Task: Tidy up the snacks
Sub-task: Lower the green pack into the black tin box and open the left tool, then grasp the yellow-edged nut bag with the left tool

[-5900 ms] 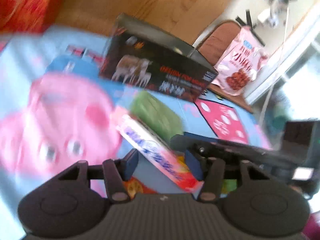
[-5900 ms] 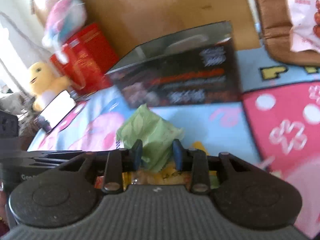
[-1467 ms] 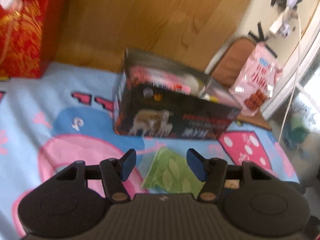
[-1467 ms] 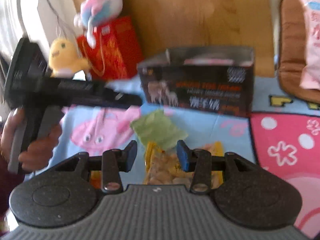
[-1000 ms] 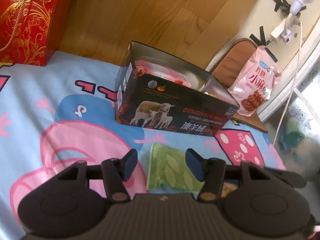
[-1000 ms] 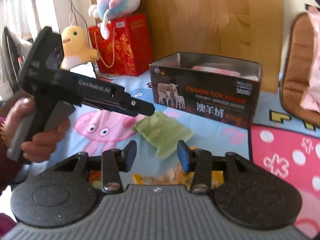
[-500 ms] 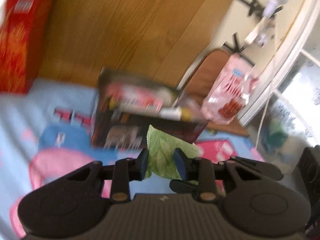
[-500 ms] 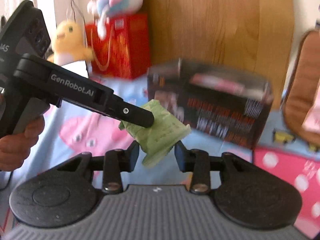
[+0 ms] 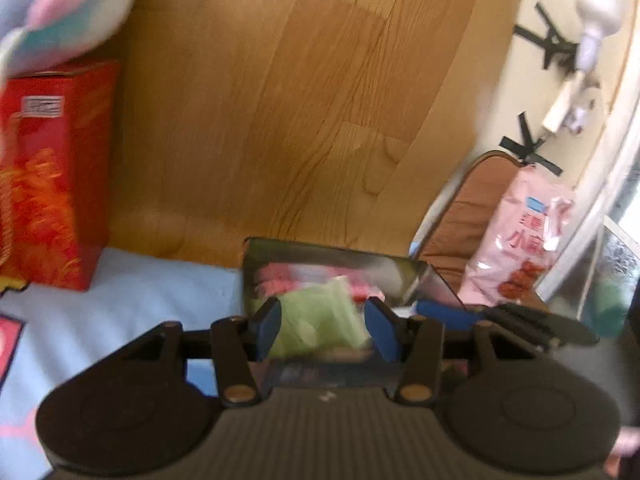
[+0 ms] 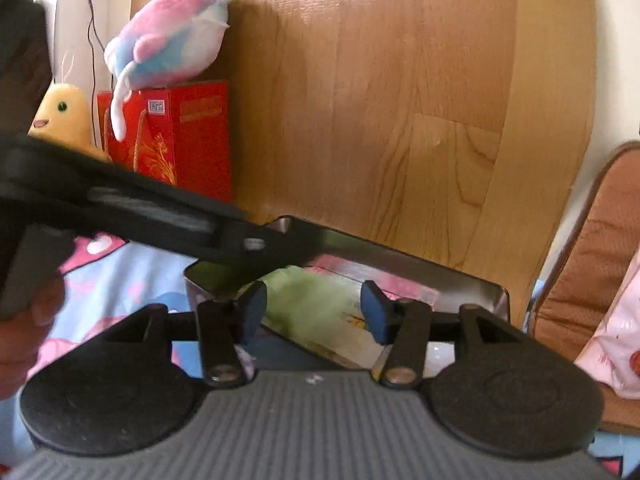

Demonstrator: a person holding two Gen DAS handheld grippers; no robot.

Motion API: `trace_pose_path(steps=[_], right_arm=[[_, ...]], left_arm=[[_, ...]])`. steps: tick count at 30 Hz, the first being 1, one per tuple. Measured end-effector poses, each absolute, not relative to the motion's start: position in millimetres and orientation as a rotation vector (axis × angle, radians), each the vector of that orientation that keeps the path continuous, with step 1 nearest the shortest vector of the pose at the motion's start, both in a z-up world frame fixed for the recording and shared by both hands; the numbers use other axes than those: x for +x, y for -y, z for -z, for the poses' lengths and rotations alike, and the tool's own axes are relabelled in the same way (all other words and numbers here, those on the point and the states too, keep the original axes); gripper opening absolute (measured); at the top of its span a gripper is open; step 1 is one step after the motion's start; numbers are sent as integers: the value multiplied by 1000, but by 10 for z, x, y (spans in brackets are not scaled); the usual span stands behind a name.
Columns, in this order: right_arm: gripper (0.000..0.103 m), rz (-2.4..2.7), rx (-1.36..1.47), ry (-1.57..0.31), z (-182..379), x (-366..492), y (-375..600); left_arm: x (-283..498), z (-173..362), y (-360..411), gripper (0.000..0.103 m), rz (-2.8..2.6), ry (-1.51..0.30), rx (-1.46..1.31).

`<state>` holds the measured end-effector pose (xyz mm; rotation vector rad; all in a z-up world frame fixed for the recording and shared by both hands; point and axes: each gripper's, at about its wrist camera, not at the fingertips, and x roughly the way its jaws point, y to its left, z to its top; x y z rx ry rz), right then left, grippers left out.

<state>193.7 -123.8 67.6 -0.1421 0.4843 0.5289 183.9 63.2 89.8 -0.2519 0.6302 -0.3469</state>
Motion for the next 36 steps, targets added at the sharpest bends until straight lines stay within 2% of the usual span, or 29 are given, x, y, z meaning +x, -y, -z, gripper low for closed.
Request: trace_pose_path(steps=[5, 13, 19, 21, 28, 32, 36], right_arm=[[55, -545, -25, -476, -699, 1491, 1755], [55, -495, 86, -578, -400, 725, 2295], [54, -596, 87, -672, -283, 348, 2112], [47, -614, 110, -742, -173, 344, 1983], [47, -740, 215, -745, -108, 793, 1347], [47, -814, 249, -735, -119, 672, 1317], [47, -806, 290, -715, -127, 505, 1455]], left_arm=[[1324, -753, -854, 52, 375, -672, -287], [770, -447, -889, 55, 383, -743, -346], [578, -380, -783, 55, 411, -758, -359], [553, -358, -834, 55, 393, -763, -375], [465, -321, -1075, 55, 288, -720, -420], [485, -182, -1168, 55, 249, -738, -414], [474, -90, -1156, 55, 255, -681, -386]])
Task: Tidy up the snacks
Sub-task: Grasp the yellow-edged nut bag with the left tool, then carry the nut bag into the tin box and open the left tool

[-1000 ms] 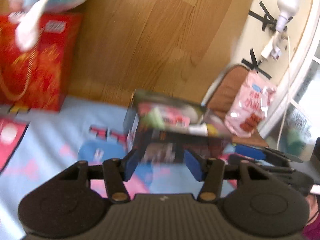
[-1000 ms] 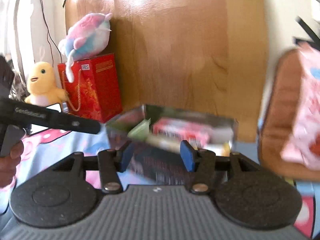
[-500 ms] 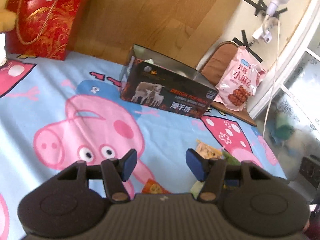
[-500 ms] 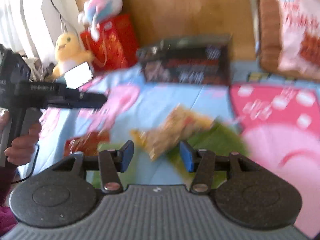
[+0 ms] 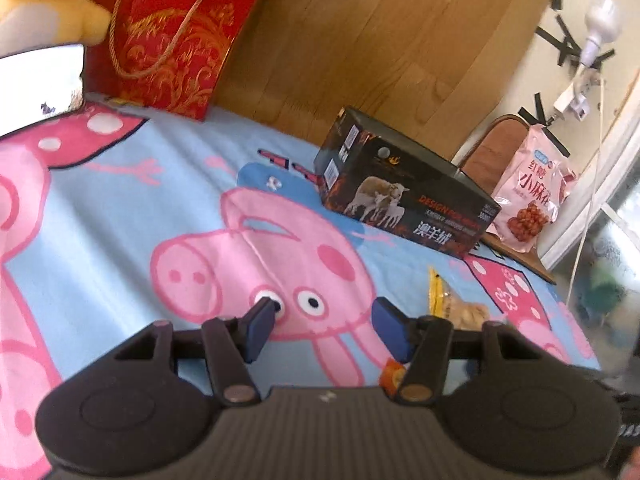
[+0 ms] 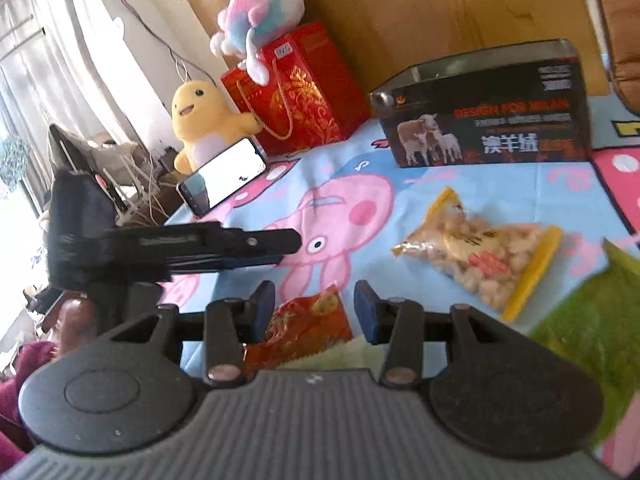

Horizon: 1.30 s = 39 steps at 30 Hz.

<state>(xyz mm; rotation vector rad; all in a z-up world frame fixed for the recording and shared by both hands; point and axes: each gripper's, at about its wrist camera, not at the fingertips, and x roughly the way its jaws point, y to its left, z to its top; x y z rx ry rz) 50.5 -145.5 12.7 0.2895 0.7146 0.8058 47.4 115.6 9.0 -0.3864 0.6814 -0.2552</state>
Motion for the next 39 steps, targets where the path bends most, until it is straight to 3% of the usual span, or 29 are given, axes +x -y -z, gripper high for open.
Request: trace_pose_path(steps=[16, 23, 25, 26, 28, 30, 33, 39], right_arm=[[47, -663, 191, -549, -122, 375, 1505], [49, -555, 102, -518, -185, 365, 1842], [52, -543, 66, -524, -190, 389, 1894], [61, -543, 43, -527, -194, 415, 1902], [62, -529, -6, -557, -182, 506, 1887], [60, -548, -32, -585, -150, 570, 1879], [58, -526, -127, -619, -61, 605, 1800], [31, -533, -123, -619, -24, 703, 1716]], left_arm=[[422, -104, -1098, 56, 320, -634, -336], [563, -370, -971, 54, 503, -667, -422], [675, -415, -814, 54, 519, -677, -377], [760, -422, -734, 54, 516, -690, -355], [908, -396, -589, 54, 523, -720, -328], [1038, -319, -442, 53, 543, -764, -316], [1181, -153, -258, 34, 566, -854, -282], [1137, -253, -334, 26, 545, -814, -304]])
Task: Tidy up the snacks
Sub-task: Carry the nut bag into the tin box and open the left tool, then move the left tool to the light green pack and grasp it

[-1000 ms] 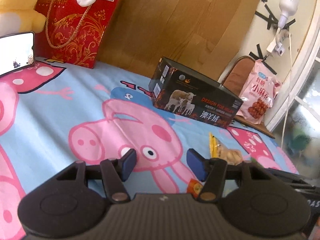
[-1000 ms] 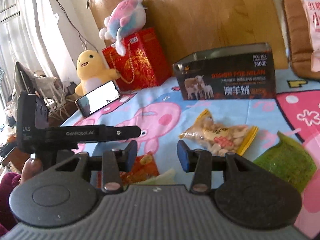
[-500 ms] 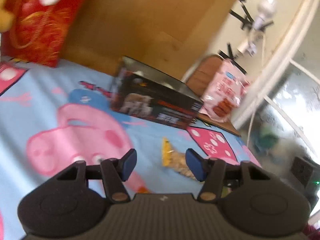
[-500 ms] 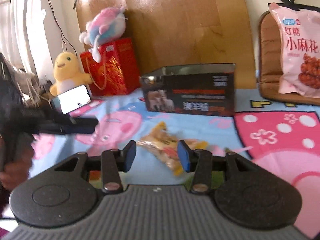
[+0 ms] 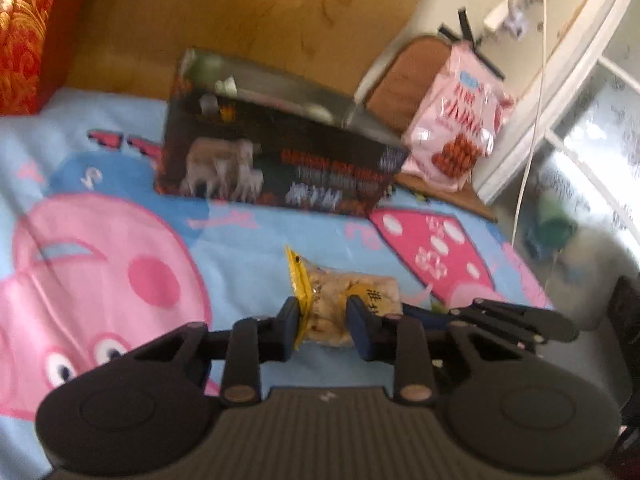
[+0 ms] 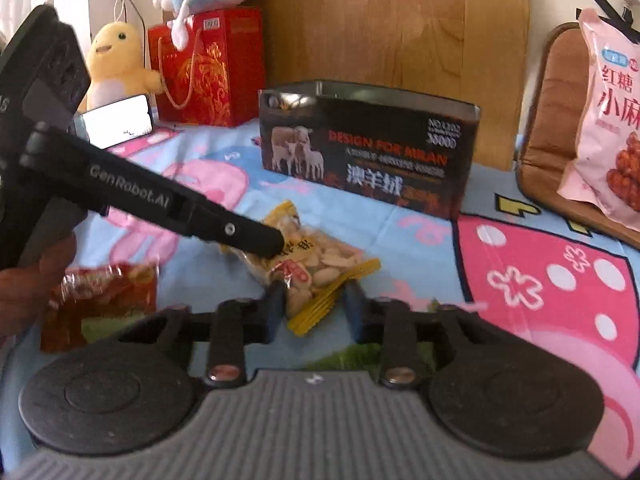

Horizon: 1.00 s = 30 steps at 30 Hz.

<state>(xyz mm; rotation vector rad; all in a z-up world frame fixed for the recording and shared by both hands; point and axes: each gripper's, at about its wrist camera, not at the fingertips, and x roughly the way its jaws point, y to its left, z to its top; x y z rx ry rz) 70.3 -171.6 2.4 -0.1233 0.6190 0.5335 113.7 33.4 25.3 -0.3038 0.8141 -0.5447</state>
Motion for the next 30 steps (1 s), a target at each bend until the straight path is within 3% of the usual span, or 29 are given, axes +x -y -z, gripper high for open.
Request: trace_pose_path(steps=[7, 9, 10, 11, 13, 16, 21, 26, 30], right_arm=[[31, -542, -135, -417, -454, 872, 1579], [32, -529, -127, -389, -596, 1091, 1536], [32, -521, -122, -380, -646, 1220, 1508], [38, -511, -119, -376, -680, 1369, 1468], [41, -465, -133, -379, -667, 1678, 1379], [41, -385, -99, -414, -638, 1851, 1450], [43, -452, 70, -410, -616, 1330, 2020], [48, -607, 208, -545, -441, 847, 2299], [51, -728, 152, -600, -361, 447, 2146]], left_arm=[[1451, -878, -466, 27, 496, -628, -265], [1653, -967, -441, 36, 442, -586, -240], [1784, -976, -418, 53, 411, -575, -218], [1888, -963, -400, 55, 385, -575, -201], [1985, -912, -468, 46, 312, -615, -209], [1690, -897, -781, 46, 377, -564, -316], [1057, -645, -1207, 46, 370, -618, -405], [560, -431, -1348, 46, 349, -697, -428], [268, -388, -1338, 46, 354, -692, -447]])
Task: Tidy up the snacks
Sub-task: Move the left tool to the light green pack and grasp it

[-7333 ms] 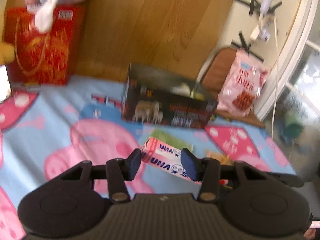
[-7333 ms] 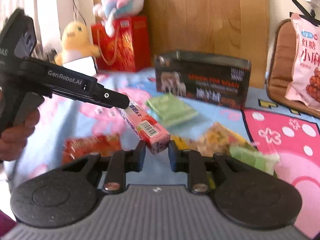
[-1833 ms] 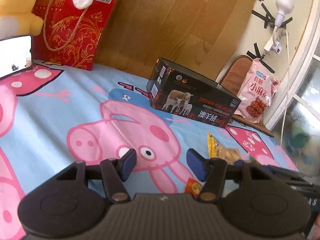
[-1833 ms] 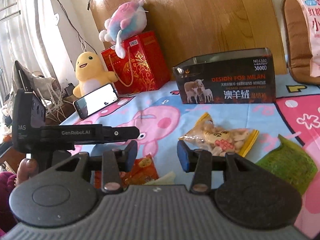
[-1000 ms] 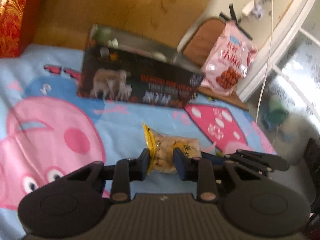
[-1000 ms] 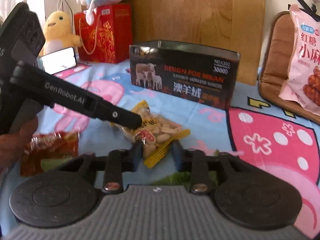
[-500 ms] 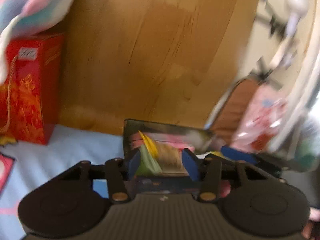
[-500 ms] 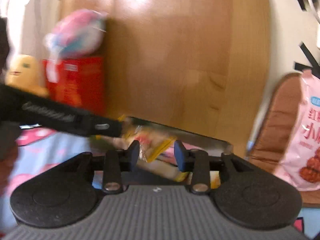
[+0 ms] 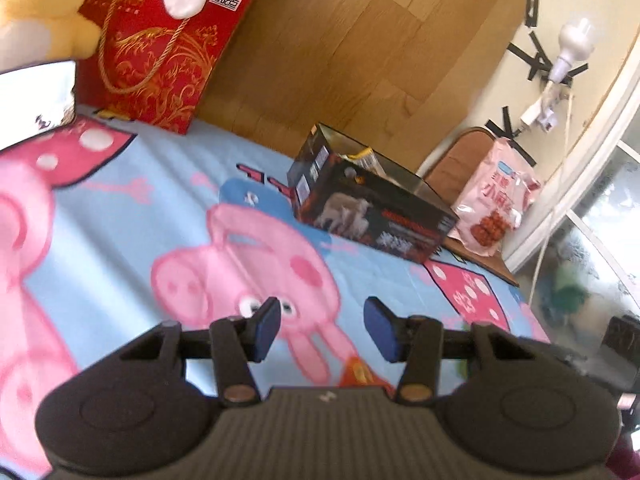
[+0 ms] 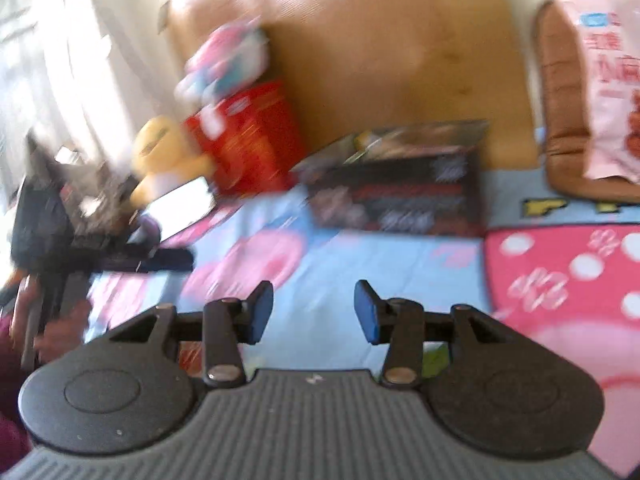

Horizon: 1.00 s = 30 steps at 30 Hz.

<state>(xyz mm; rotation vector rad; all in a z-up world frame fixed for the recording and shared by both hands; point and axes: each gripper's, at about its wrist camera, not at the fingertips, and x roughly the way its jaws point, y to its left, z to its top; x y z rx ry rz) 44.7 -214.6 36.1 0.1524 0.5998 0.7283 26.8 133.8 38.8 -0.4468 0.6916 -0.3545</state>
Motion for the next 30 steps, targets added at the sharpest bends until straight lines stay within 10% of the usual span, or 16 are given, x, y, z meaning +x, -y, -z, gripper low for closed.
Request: trace_pose_path(steps=[7, 25, 30], right_arm=[[73, -895, -59, -691, -147, -45, 1797], [72, -586, 33, -527, -310, 43, 2174], [58, -626, -28, -556, -234, -5, 2020]], left_arm=[[47, -341, -1258, 46, 372, -720, -453], [356, -403, -861, 46, 483, -774, -408], [549, -307, -503, 46, 563, -837, -361]])
